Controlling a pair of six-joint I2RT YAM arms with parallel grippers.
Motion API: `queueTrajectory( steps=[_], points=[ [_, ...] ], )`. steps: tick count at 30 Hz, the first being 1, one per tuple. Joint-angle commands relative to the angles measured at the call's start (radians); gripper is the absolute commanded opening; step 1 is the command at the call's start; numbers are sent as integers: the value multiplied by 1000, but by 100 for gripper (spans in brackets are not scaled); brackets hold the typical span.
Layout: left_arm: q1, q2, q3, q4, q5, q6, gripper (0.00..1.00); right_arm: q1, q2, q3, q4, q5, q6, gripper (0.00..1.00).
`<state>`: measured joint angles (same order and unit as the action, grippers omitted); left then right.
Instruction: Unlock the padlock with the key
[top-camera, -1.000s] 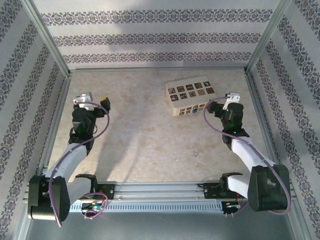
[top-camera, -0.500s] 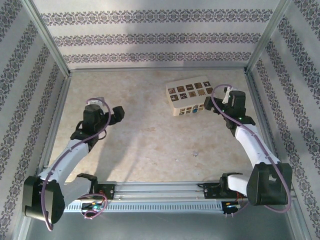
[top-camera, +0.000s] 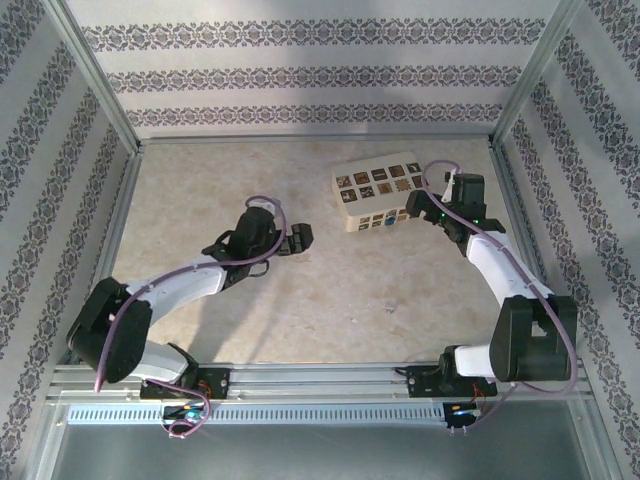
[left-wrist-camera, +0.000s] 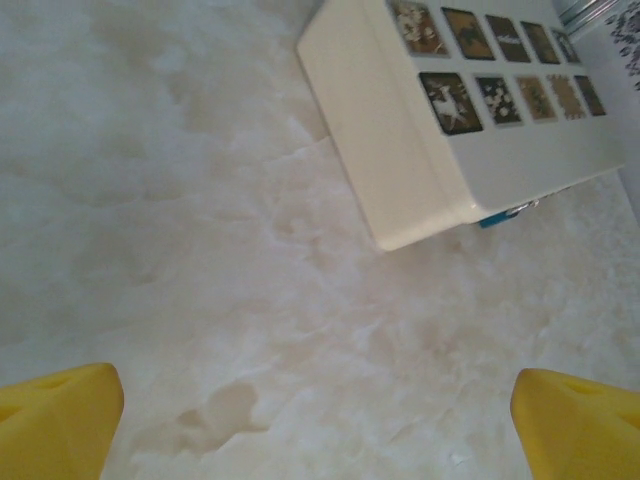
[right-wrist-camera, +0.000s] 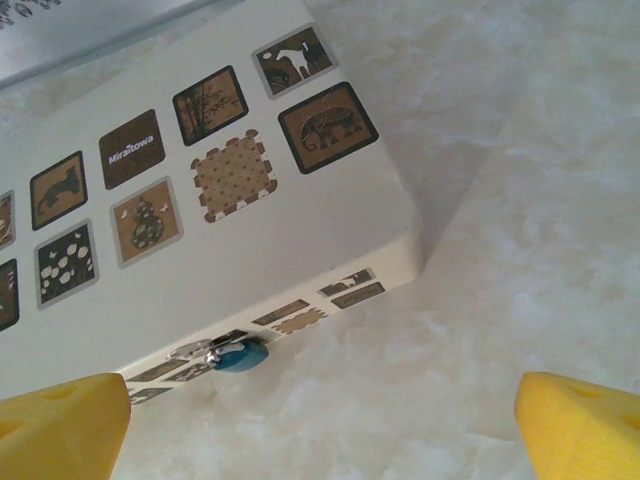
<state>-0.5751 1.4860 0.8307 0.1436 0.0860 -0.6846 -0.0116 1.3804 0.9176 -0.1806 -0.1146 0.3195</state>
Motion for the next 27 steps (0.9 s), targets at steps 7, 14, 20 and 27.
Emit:
queueTrajectory(
  steps=[7,14,20,27],
  points=[
    [-20,134,177,39,-5,-100,99,-16,108,140,-52,-27,9,99],
    [-28,215,245,82,3,-132,99,-17,216,243,-60,-53,15,98],
    [-37,302,360,34,20,-116,99,-18,305,314,-56,-46,18,99],
    [-40,391,471,-7,36,-106,99,-19,405,419,-79,-45,-2,98]
  ],
)
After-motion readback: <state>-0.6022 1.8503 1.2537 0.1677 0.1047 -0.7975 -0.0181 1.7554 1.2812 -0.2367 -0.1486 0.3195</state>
